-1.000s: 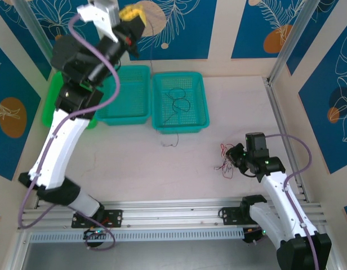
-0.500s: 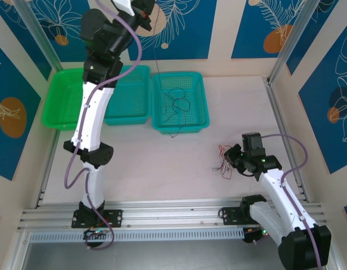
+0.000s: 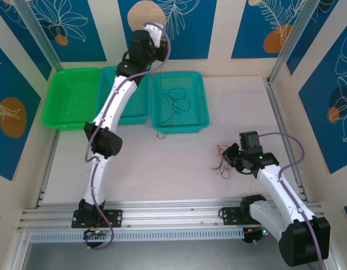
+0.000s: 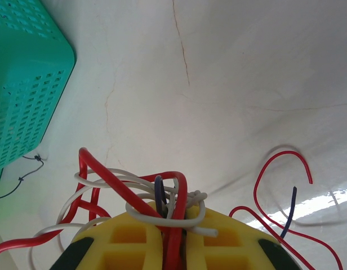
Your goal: Untangle the cables
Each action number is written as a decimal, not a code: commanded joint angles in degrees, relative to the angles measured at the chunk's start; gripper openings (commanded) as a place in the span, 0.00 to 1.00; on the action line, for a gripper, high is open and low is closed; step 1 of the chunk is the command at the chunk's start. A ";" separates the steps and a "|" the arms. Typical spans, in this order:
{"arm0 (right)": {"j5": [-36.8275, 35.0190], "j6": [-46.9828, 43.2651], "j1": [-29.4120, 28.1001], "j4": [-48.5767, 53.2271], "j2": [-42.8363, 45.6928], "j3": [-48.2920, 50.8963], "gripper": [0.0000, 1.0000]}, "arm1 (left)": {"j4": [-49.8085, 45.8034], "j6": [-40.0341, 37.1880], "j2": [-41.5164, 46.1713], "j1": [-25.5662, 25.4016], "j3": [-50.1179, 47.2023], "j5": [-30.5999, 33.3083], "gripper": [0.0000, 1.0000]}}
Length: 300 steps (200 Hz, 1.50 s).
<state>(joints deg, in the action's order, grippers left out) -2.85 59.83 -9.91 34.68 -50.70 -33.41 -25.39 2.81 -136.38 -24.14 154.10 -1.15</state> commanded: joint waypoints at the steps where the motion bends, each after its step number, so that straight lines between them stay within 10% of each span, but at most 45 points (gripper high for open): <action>1: -0.40 0.45 -0.55 0.52 0.77 -1.92 0.00 | -9.22 1.29 -1.24 0.59 0.66 -1.18 0.43; 50: -1.14 1.51 -1.94 1.16 2.04 -2.31 0.00 | -14.39 1.32 1.91 0.41 2.02 -8.13 0.75; 106: -2.55 1.69 -2.75 3.15 4.41 -2.28 0.00 | -25.51 -1.75 12.84 -2.33 1.66 -19.08 0.74; 160: -3.04 1.43 -2.83 3.02 5.45 -1.47 0.00 | -6.25 -1.63 47.15 -5.12 -47.24 -22.04 0.73; 213: -1.36 1.36 -3.09 0.22 1.93 -1.59 0.00 | 19.17 3.46 70.77 -11.31 -94.39 -11.29 0.67; 300: -1.98 1.23 -3.18 2.30 3.10 -1.79 0.00 | 38.26 8.24 54.41 -12.59 -112.26 -1.44 0.68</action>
<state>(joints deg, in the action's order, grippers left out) -4.73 60.64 -12.75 35.83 -48.60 -33.76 4.40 9.28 -75.20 -36.40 41.23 -6.50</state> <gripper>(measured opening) 0.112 0.681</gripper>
